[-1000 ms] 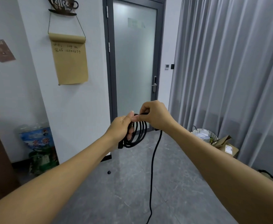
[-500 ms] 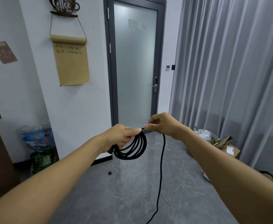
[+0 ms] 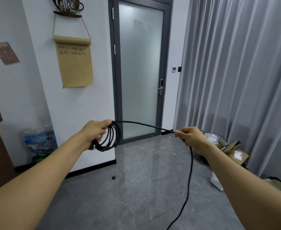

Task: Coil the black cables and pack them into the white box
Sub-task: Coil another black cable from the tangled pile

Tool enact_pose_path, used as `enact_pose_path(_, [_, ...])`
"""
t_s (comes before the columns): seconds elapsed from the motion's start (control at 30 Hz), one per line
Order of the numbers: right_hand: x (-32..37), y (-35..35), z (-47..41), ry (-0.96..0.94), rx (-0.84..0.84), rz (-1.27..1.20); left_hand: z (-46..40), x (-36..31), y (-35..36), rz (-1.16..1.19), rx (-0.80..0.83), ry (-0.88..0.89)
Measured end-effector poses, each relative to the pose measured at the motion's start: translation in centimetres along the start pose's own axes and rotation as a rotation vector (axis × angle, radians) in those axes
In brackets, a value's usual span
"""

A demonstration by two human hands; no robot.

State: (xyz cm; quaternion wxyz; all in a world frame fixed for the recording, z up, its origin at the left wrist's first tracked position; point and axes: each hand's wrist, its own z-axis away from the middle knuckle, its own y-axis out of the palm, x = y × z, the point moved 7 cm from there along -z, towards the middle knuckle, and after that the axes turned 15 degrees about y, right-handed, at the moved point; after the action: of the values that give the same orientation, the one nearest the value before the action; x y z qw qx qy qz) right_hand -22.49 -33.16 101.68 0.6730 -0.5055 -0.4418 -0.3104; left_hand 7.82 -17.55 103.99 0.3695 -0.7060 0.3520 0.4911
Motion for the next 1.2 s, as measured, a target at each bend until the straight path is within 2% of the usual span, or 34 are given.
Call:
enact_pose_path(0.17, [1.4, -0.8, 0.2, -0.106, -0.19, 0.113, -0.6, 1.1, -1.4, 0.055, -0.233, -0.008])
enact_pose_path(0.33, [5.7, 2.1, 2.0, -0.225, -0.359, 0.605, -1.0, -0.8, 0.9, -0.114, -0.264, 0.17])
enact_pose_path(0.43, [7.7, 4.9, 3.4, -0.36, -0.299, 0.769, -0.9, -1.7, 2.5, -0.097, -0.221, 0.236])
enact_pose_path(0.53, [9.1, 7.9, 4.9, -0.484, -0.137, 0.856, -0.7, -2.1, 4.0, -0.106, -0.193, 0.259])
enact_pose_path(0.67, [10.4, 10.5, 6.8, -0.583, 0.079, 0.842, -0.4, -2.2, 5.2, -0.096, -0.162, 0.278])
enact_pose_path(0.8, [10.8, 11.5, 7.3, -0.553, 0.248, 0.709, -0.2, -2.2, 6.2, -0.105, -0.132, 0.294])
enact_pose_path(0.93, [11.5, 10.9, 7.7, -0.547, 0.298, 0.519, -0.1, -2.1, 7.0, -0.159, -0.083, 0.298])
enact_pose_path(1.07, [11.8, 10.3, 7.8, -0.535, 0.303, 0.385, 0.8, -2.3, 8.7, -0.023, 0.026, 0.262])
enact_pose_path(1.2, [11.9, 9.8, 7.7, -0.519, 0.24, 0.289, 1.4, -2.3, 9.4, 0.134, 0.047, 0.18])
